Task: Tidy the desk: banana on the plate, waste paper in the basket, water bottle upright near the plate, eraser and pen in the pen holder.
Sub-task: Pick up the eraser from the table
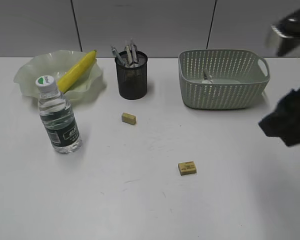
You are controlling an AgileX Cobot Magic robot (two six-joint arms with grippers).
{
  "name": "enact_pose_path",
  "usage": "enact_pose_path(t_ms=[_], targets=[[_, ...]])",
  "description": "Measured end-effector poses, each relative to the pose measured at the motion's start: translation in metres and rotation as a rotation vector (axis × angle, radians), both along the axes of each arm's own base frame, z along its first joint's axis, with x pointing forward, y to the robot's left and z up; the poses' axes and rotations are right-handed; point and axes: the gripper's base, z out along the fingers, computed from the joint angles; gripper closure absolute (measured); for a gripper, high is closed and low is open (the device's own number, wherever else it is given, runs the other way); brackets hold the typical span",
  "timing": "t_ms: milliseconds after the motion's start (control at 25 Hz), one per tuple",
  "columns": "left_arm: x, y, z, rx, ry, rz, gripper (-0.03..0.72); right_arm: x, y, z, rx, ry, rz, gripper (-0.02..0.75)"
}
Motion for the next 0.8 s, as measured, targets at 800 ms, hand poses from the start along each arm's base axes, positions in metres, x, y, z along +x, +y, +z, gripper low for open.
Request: enact_pose_path(t_ms=[800], targets=[[0.0,0.0,0.0,0.0,0.0,0.0,0.328,0.129,0.132,-0.117,-0.234,0.519,-0.153,0.147]])
